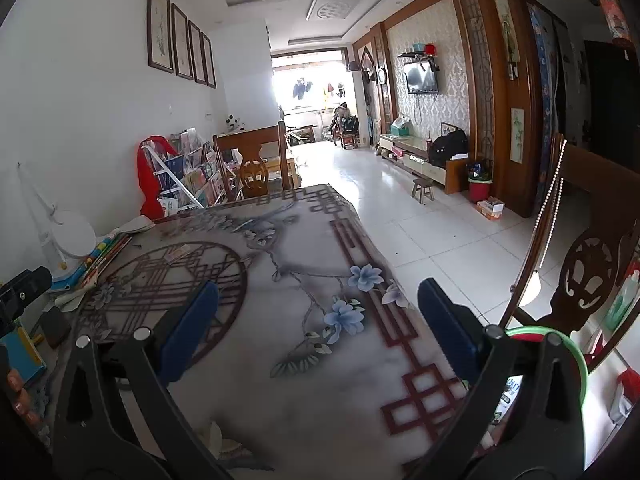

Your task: Collect trash

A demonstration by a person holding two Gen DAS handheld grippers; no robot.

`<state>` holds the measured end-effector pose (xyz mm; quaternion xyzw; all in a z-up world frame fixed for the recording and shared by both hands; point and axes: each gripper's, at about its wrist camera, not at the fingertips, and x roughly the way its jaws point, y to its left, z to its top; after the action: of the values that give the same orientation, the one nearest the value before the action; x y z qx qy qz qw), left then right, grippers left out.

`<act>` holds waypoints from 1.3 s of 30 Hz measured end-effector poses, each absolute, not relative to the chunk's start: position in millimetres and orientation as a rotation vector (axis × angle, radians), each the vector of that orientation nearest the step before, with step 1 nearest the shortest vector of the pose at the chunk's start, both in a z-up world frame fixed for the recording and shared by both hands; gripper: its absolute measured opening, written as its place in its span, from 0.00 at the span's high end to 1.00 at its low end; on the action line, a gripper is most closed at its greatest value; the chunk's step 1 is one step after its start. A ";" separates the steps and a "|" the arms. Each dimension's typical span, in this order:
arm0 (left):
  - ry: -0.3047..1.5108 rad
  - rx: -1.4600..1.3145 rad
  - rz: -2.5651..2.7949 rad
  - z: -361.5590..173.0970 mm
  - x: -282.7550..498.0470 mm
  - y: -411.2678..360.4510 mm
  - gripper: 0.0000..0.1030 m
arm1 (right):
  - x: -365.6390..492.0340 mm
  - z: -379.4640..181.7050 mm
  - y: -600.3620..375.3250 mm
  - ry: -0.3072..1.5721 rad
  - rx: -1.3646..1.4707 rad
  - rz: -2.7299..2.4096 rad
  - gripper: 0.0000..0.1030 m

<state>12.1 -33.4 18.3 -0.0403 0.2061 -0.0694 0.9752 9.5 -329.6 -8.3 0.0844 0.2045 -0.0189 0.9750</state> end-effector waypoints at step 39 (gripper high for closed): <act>0.504 -0.133 -0.218 3.9 19.0 -41.9 0.08 | 12.6 -11.9 -320.8 0.433 0.144 -0.021 0.05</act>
<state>19.0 -41.9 3.9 -0.0657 0.2485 -0.1077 0.9604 12.6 -320.8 -11.9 0.0713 0.2146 -0.0106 0.9740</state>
